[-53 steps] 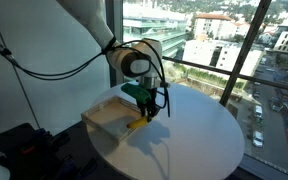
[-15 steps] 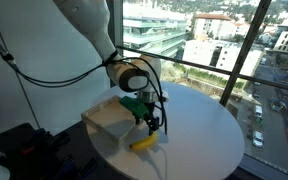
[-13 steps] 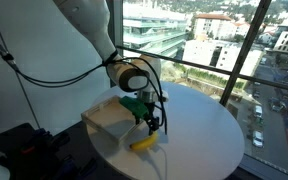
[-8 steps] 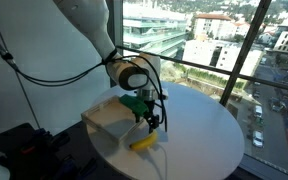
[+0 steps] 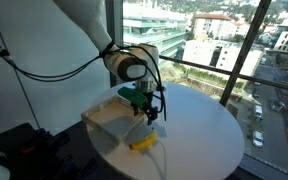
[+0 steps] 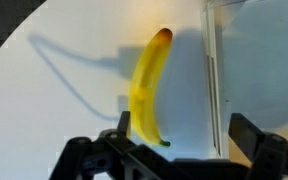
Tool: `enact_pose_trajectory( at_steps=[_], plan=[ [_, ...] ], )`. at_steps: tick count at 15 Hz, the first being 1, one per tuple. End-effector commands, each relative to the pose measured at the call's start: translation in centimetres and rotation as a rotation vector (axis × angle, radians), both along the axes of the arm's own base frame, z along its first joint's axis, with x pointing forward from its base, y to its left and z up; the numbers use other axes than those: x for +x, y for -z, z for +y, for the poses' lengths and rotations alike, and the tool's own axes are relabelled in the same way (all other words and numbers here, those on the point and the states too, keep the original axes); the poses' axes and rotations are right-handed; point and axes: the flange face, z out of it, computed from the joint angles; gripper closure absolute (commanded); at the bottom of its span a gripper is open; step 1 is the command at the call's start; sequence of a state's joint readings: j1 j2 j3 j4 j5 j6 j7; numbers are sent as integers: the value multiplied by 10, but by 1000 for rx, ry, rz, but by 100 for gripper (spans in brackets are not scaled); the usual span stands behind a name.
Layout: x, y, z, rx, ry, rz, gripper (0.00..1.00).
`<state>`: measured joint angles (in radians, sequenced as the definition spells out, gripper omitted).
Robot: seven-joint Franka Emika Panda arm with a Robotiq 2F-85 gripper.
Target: Take the banana off of the tray
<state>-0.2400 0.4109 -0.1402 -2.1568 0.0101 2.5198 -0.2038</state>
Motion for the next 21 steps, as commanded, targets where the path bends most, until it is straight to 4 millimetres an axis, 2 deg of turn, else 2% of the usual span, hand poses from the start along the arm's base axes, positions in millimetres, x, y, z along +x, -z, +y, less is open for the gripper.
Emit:
enact_pose_trajectory(
  at_steps=[1, 8, 21],
  plan=[
    [0, -21, 12, 8, -7, 15, 0],
    [3, -47, 35, 11, -24, 35, 0],
    [7, -90, 90, 29, -28, 79, 0]
  ],
)
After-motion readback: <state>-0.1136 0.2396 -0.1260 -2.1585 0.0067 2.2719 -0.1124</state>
